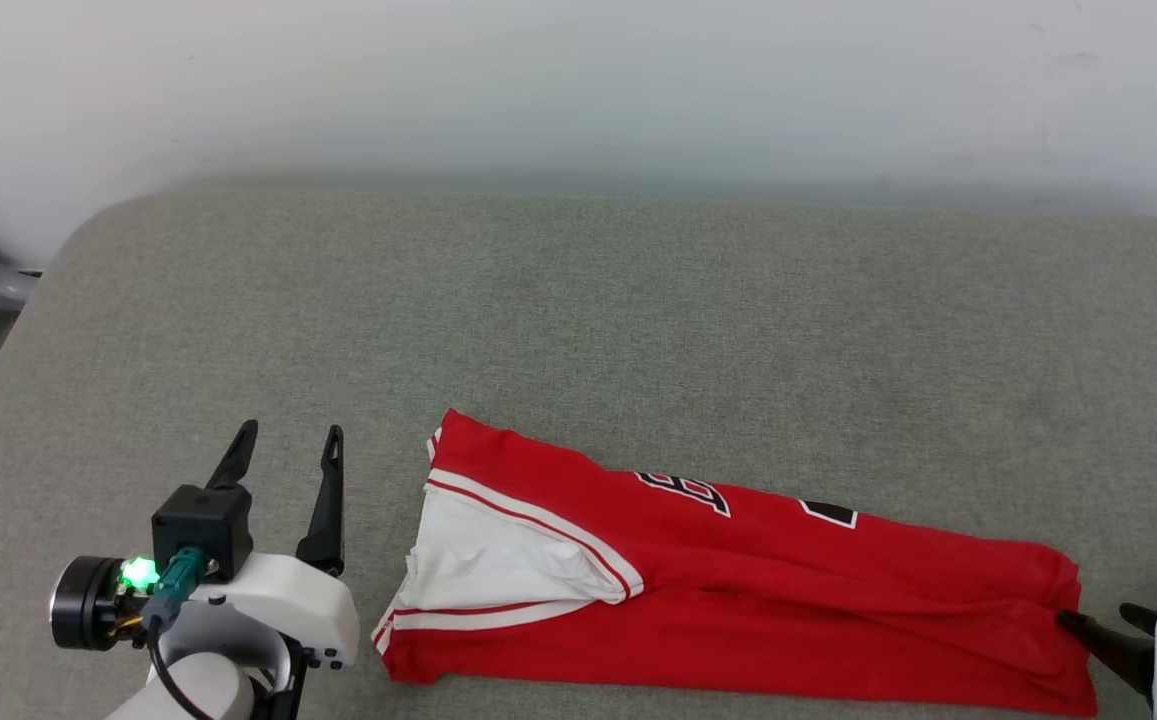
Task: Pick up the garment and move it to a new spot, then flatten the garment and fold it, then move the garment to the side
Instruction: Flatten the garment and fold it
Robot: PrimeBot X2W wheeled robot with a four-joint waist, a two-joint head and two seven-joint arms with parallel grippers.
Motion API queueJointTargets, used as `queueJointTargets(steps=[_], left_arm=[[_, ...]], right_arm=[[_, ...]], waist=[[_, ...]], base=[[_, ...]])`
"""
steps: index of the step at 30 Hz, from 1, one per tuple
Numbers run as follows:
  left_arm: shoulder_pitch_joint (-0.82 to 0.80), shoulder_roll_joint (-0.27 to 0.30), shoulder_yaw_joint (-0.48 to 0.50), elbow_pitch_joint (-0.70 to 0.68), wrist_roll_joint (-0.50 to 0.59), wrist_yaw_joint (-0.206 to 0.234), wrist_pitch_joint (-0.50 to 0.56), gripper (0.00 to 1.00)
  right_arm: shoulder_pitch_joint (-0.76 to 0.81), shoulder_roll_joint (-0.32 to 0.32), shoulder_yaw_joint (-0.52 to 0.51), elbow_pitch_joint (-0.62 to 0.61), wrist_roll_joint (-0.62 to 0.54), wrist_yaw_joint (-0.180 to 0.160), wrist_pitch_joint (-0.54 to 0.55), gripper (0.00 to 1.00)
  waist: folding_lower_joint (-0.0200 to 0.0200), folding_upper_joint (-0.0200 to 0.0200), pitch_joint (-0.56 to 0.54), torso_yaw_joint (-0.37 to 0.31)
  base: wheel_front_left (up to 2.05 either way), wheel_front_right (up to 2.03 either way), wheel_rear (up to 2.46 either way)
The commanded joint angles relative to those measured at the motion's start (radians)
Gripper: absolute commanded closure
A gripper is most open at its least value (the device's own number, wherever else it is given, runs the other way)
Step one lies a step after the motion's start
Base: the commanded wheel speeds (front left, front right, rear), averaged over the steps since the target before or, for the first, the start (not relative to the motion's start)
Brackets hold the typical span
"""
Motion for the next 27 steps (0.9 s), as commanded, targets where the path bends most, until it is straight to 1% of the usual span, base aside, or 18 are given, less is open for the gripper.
queueJointTargets(steps=[1, 7, 10, 16, 21, 24, 25, 26, 27], left_arm=[[0.023, -0.01, 0.023, -0.005, 0.021, 0.004, -0.002, 0.0], [0.146, -0.094, 0.191, -0.035, 0.158, -0.006, -0.002, 0.0], [0.203, -0.144, 0.267, -0.042, 0.227, -0.022, -0.002, 0.0], [0.294, -0.254, 0.399, -0.056, 0.357, -0.073, -0.002, 0.0], [0.34, -0.338, 0.484, -0.055, 0.453, -0.131, -0.002, 0.0], [0.361, -0.378, 0.52, -0.047, 0.5, -0.168, -0.002, 0.0], [0.364, -0.386, 0.53, -0.045, 0.517, -0.178, -0.002, 0.0], [0.368, -0.397, 0.539, -0.043, 0.529, -0.188, -0.002, 0.0], [0.373, -0.409, 0.548, -0.04, 0.541, -0.197, -0.002, 0.0]], right_arm=[[-0.009, 0.012, 0.003, 0.011, -0.008, -0.001, -0.006, 0.0], [-0.049, 0.05, 0.026, 0.089, -0.033, -0.001, -0.05, 0.0], [-0.068, 0.061, 0.039, 0.13, -0.041, -0.001, -0.073, 0.0], [-0.089, 0.084, 0.091, 0.215, -0.039, -0.001, -0.094, 0.0], [-0.076, 0.114, 0.16, 0.257, -0.007, 0.001, -0.1, 0.0], [-0.075, 0.12, 0.201, 0.271, 0.01, 0.001, -0.116, 0.0], [-0.076, 0.116, 0.211, 0.276, 0.016, 0.002, -0.125, 0.69], [-0.078, 0.113, 0.218, 0.279, 0.022, 0.002, -0.137, 1.0], [-0.082, 0.108, 0.222, 0.282, 0.029, 0.002, -0.149, 1.0]], waist=[[0.0, -0.0001, 0.004, 0.006], [0.0, -0.0001, 0.021, 0.026], [0.0, -0.0001, 0.031, 0.033], [0.0, -0.0001, 0.042, 0.044], [0.0, -0.0001, 0.044, 0.052], [0.0, -0.0001, 0.041, 0.054], [0.0, -0.0001, 0.039, 0.054], [0.0, -0.0001, 0.038, 0.054], [0.0, -0.0001, 0.035, 0.053]], base=[[0.0, 0.0, 0.0], [0.0, 0.0, 0.0], [0.0, 0.0, 0.0], [0.0, 0.0, 0.0], [0.0, 0.0, 0.0], [0.0, 0.0, 0.0], [0.0, 0.0, 0.0], [0.0, 0.0, 0.0], [0.0, 0.0, 0.0]])
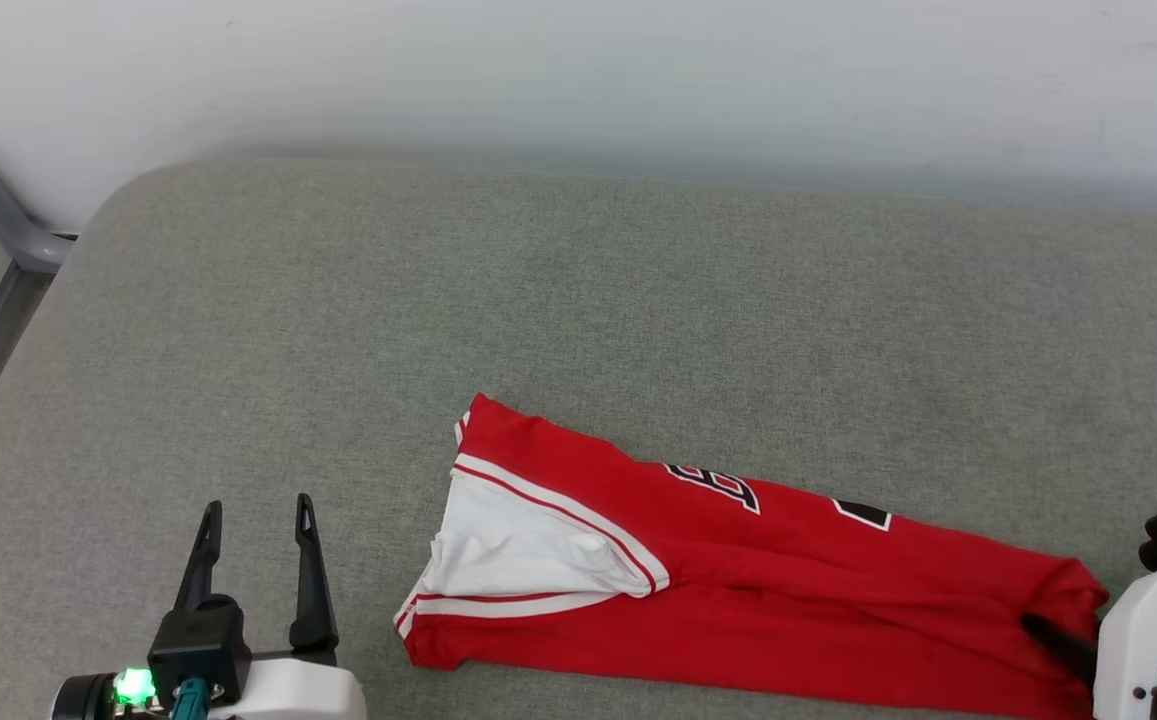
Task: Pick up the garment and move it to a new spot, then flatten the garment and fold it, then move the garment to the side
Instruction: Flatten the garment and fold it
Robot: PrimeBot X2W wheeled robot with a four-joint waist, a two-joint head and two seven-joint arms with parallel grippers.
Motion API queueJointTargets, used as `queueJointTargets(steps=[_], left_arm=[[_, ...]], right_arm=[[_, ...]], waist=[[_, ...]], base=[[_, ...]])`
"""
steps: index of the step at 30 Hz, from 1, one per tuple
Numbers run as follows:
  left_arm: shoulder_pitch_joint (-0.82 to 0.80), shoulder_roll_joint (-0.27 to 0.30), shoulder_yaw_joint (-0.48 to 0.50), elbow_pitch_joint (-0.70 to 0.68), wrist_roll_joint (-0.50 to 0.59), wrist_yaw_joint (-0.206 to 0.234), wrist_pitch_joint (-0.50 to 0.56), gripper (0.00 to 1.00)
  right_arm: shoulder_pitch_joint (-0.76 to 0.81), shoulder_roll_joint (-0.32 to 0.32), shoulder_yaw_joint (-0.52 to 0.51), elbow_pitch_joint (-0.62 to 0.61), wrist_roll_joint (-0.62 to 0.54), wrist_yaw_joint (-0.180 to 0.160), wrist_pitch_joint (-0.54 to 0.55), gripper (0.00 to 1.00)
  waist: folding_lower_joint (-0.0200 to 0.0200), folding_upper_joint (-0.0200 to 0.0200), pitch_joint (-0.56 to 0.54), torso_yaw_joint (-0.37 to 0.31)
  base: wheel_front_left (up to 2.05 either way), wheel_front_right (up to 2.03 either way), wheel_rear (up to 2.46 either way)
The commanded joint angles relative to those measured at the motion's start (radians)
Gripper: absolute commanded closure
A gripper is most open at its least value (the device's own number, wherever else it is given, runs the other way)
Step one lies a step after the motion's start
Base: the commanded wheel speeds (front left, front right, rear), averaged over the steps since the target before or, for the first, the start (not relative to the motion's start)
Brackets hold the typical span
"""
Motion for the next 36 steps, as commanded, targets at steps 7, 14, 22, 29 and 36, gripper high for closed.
queueJointTargets(steps=[7, 14, 22, 29, 36], left_arm=[[0.028, -0.053, 0.064, 0.005, 0.071, -0.046, -0.002, 0.0], [0.048, -0.086, 0.101, 0.0, 0.103, -0.092, -0.002, 0.0], [0.075, -0.117, 0.125, 0.006, 0.125, -0.139, -0.002, 0.0], [0.091, -0.132, 0.139, 0.009, 0.141, -0.158, -0.002, 0.0], [0.077, -0.146, 0.142, 0.012, 0.157, -0.173, -0.002, 0.0]], right_arm=[[-0.004, -0.051, 0.006, 0.061, 0.05, 0.002, -0.066, 1.0], [-0.005, -0.139, -0.028, 0.114, 0.066, 0.002, -0.106, 1.0], [0.021, -0.174, -0.048, 0.063, 0.115, 0.002, -0.104, 1.0], [0.071, -0.173, -0.053, -0.124, 0.193, 0.003, -0.067, 1.0], [0.052, -0.1, -0.046, -0.353, 0.188, 0.003, 0.001, 1.0]], waist=[[0.0, 0.0, -0.021, -0.008], [0.0, 0.0, -0.046, -0.021], [0.0, 0.0, -0.08, -0.039], [0.0, 0.0, -0.097, -0.047], [0.0, 0.0, -0.083, -0.039]], base=[[0.0, 0.0, 0.0], [0.0, 0.0, 0.0], [0.0, 0.0, 0.0], [0.0, 0.0, 0.0], [0.0, 0.0, 0.0]])
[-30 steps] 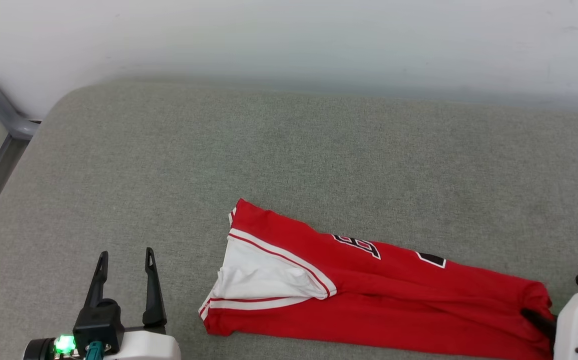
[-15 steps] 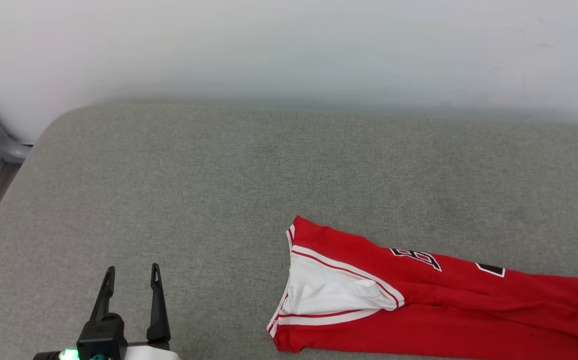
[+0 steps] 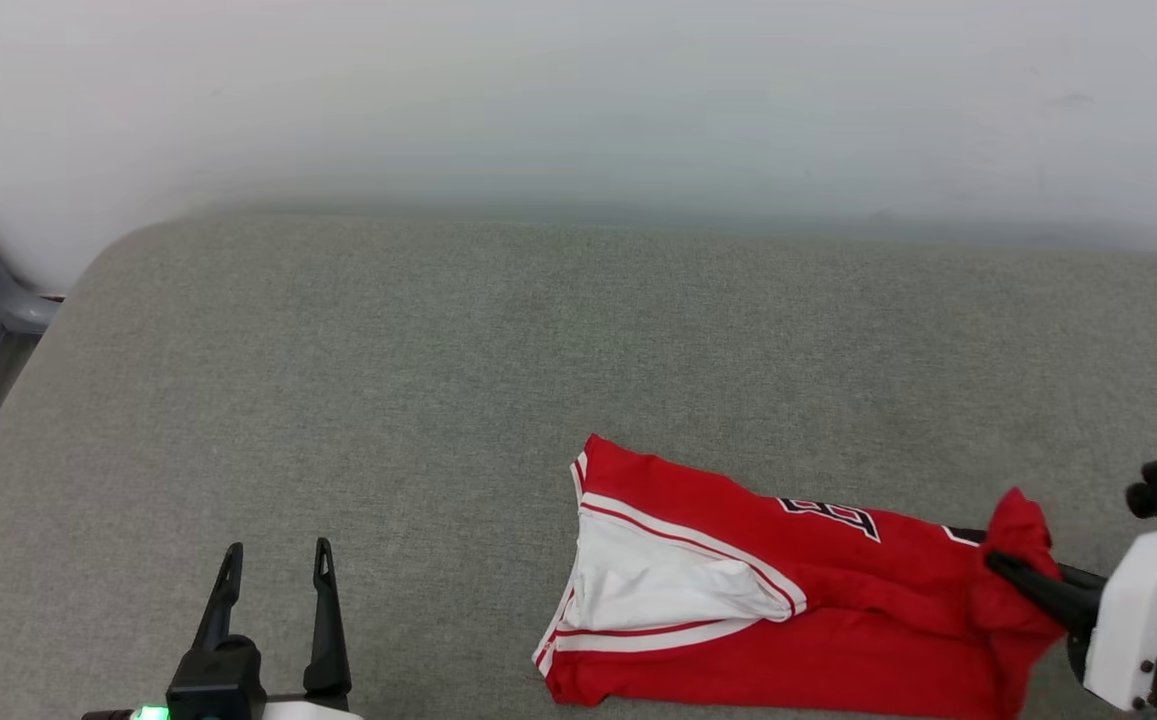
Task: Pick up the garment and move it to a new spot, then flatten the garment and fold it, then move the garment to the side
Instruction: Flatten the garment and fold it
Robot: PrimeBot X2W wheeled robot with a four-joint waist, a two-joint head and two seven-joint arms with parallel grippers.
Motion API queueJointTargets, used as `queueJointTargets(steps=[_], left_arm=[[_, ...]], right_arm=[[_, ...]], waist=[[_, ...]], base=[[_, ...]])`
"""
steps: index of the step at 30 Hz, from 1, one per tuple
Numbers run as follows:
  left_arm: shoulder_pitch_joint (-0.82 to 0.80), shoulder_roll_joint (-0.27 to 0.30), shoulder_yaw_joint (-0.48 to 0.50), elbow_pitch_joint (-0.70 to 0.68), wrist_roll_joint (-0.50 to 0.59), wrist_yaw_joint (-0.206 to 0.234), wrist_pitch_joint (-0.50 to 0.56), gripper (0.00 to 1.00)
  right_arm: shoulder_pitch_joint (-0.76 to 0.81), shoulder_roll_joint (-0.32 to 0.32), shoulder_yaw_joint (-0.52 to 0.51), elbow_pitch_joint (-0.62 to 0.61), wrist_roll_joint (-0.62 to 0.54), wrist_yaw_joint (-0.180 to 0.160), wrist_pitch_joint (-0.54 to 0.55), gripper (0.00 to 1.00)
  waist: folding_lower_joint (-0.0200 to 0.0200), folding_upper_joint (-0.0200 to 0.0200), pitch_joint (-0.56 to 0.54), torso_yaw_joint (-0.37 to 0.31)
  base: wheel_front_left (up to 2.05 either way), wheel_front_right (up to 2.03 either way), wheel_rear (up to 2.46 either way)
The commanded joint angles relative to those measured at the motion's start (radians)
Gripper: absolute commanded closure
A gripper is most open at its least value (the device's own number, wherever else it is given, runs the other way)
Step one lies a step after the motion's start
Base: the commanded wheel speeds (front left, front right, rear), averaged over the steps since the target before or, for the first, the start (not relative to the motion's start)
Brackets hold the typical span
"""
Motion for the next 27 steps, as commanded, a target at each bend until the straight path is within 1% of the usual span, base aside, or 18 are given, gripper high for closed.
queueJointTargets(steps=[1, 4, 7, 10, 13, 16, 19, 27], left_arm=[[-0.01, -0.003, -0.001, 0.0, 0.005, -0.001, -0.002, 0.0], [-0.019, -0.007, -0.001, 0.002, 0.009, -0.009, -0.002, 0.0], [-0.027, -0.013, 0.002, 0.004, 0.012, -0.01, -0.002, 0.0], [-0.039, -0.017, 0.002, 0.011, 0.015, -0.014, -0.002, 0.0], [-0.051, -0.022, 0.002, 0.015, 0.015, -0.015, -0.002, 0.0], [-0.065, -0.026, 0.004, 0.017, 0.016, -0.017, -0.002, 0.0], [-0.08, -0.031, 0.004, 0.018, 0.017, -0.02, -0.002, 0.0], [-0.115, -0.044, 0.005, 0.025, 0.018, -0.027, -0.002, 0.0]], right_arm=[[-0.018, 0.007, 0.004, -0.012, -0.008, 0.0, 0.006, 1.0], [-0.054, 0.048, 0.046, -0.067, -0.056, 0.0, 0.047, 1.0], [-0.114, 0.082, 0.104, -0.092, -0.107, 0.0, 0.089, 1.0], [-0.185, 0.118, 0.191, -0.091, -0.159, 0.0, 0.12, 1.0], [-0.266, 0.156, 0.282, -0.071, -0.181, 0.0, 0.136, 1.0], [-0.346, 0.192, 0.37, -0.027, -0.208, 0.0, 0.136, 1.0], [-0.422, 0.232, 0.433, 0.036, -0.222, 0.0, 0.115, 1.0], [-0.566, 0.341, 0.553, 0.252, -0.242, 0.0, 0.049, 1.0]], waist=[[0.0, -0.0001, 0.005, 0.005], [0.0, -0.0001, 0.014, 0.017], [0.0, -0.0001, 0.026, 0.025], [0.0, -0.0001, 0.039, 0.034], [0.0, -0.0001, 0.054, 0.041], [0.0, -0.0001, 0.07, 0.049], [0.0, -0.0001, 0.091, 0.057], [0.0, -0.0001, 0.141, 0.08]], base=[[0.0, 0.0, 0.0], [0.0, 0.0, 0.0], [0.0, 0.0, 0.0], [0.0, 0.0, 0.0], [0.0, 0.0, 0.0], [0.0, 0.0, 0.0], [0.0, 0.0, 0.0], [0.0, 0.0, 0.0]])
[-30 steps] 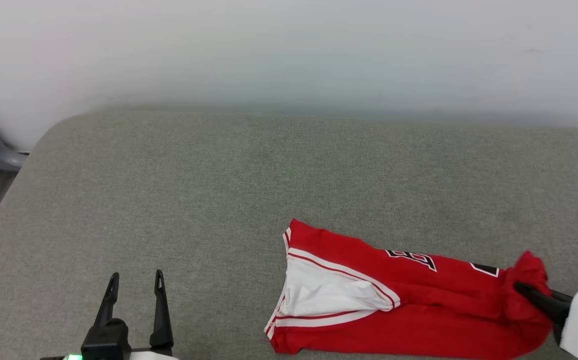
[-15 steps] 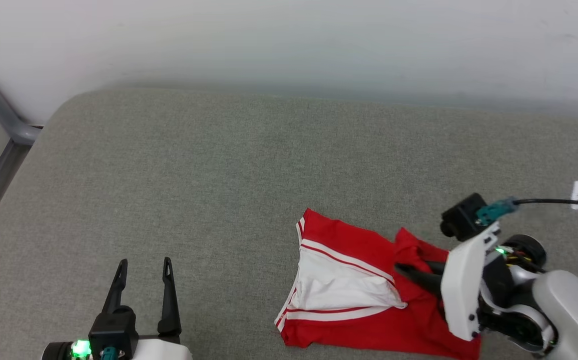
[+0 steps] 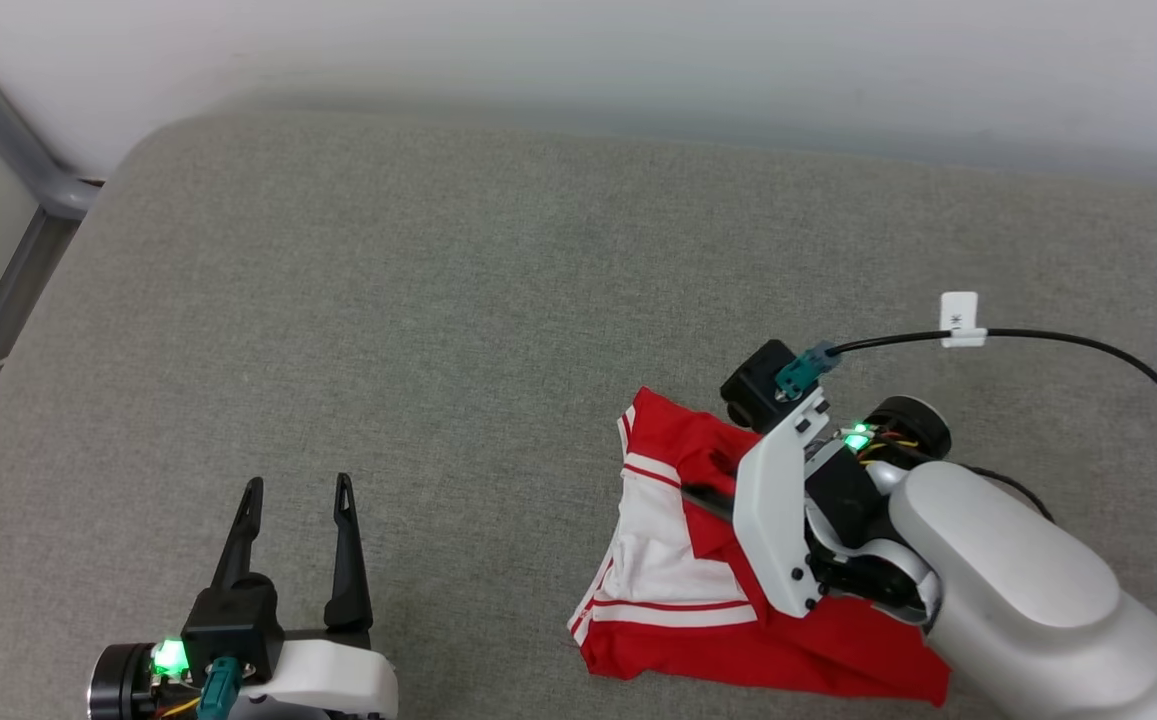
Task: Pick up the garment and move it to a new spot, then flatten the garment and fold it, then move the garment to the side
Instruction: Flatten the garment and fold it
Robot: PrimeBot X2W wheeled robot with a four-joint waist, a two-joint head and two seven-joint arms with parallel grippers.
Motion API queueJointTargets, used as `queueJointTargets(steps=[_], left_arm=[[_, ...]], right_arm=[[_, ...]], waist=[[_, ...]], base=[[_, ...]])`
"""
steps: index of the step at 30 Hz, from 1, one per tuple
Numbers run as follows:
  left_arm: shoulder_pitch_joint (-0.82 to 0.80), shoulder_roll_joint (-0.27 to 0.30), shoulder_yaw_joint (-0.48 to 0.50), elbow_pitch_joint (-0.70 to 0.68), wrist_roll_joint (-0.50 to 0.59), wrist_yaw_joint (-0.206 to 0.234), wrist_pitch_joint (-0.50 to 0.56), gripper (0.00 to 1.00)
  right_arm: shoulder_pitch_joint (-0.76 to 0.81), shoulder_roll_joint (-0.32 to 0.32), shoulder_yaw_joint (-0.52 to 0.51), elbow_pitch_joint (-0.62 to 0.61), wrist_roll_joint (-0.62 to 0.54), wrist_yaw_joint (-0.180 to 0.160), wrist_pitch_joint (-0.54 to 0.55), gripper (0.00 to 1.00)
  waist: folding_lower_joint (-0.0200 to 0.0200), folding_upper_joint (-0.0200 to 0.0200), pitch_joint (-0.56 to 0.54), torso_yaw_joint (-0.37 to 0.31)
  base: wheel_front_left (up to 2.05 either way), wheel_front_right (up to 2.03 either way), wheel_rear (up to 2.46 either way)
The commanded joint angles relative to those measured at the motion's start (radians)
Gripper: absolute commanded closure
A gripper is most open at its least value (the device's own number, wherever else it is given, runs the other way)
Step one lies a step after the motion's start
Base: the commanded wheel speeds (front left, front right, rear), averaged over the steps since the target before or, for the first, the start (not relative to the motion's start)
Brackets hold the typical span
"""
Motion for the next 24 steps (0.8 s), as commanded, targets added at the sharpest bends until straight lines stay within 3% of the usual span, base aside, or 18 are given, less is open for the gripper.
queueJointTargets(steps=[1, 9, 13, 14, 15, 16, 24], left_arm=[[-0.014, -0.006, -0.001, 0.004, 0.002, -0.002, -0.002, 0.0], [-0.039, -0.013, 0.0, 0.013, 0.0, -0.003, -0.002, 0.0], [-0.034, -0.015, 0.011, 0.021, 0.002, -0.004, -0.002, 0.0], [-0.031, -0.015, 0.014, 0.022, 0.004, -0.005, -0.002, 0.0], [-0.028, -0.015, 0.017, 0.025, 0.005, -0.006, -0.002, 0.0], [-0.024, -0.015, 0.019, 0.025, 0.007, -0.007, -0.002, 0.0], [-0.005, -0.014, 0.034, 0.021, 0.013, -0.019, -0.002, 0.0]], right_arm=[[-0.017, 0.014, 0.012, 0.021, 0.003, 0.0, -0.007, 1.0], [-0.034, 0.075, 0.12, 0.229, -0.01, 0.0, -0.051, 1.0], [-0.029, 0.087, 0.156, 0.26, 0.015, 0.0, -0.108, 1.0], [-0.035, 0.084, 0.158, 0.258, 0.018, 0.0, -0.135, 0.86], [-0.039, 0.079, 0.161, 0.254, 0.023, 0.0, -0.159, 0.53], [-0.042, 0.074, 0.162, 0.244, 0.027, 0.0, -0.184, 0.0], [-0.021, -0.014, 0.093, 0.135, 0.014, -0.001, -0.417, 0.0]], waist=[[-0.0001, 0.0, 0.01, 0.007], [-0.0001, 0.0, 0.037, 0.018], [-0.0001, 0.0, 0.026, 0.01], [-0.0001, 0.0, 0.022, 0.006], [-0.0001, 0.0, 0.016, 0.004], [-0.0001, 0.0, 0.01, 0.0], [-0.0001, 0.0, -0.054, -0.048]], base=[[0.0, 0.0, 0.0], [0.0, 0.0, 0.0], [0.0, 0.0, 0.0], [0.0, 0.0, 0.0], [0.0, 0.0, 0.0], [0.0, 0.0, 0.0], [0.0, 0.0, 0.0]])
